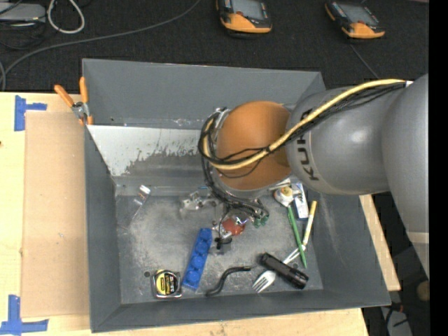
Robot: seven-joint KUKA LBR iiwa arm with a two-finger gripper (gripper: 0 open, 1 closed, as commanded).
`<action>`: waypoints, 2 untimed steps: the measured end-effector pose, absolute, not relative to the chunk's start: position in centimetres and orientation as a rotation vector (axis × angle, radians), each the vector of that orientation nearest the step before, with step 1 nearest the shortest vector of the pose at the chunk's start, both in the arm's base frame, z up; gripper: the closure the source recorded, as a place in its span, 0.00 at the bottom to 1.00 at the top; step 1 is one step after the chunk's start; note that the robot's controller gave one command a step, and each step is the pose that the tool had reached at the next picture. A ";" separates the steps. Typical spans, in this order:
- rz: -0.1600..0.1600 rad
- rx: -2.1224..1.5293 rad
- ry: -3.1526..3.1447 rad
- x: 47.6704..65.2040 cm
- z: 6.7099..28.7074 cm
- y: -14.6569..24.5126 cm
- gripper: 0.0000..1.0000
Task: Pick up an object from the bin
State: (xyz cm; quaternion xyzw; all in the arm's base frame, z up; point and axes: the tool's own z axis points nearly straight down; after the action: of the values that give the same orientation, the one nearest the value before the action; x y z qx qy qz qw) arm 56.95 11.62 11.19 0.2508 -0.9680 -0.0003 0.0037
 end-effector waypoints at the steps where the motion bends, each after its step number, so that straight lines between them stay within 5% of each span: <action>1: 0.000 1.249 -2.882 56.9 9.0 11.0 0.00; 2: 0.001 1.145 -2.917 55.8 7.1 11.6 1.00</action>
Offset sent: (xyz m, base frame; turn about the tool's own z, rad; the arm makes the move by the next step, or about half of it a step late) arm -0.0124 -0.0006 -0.0419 -0.2438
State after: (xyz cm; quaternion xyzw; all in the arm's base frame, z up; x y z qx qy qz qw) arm 55.85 11.55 7.13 0.3653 -0.9309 0.0002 0.0040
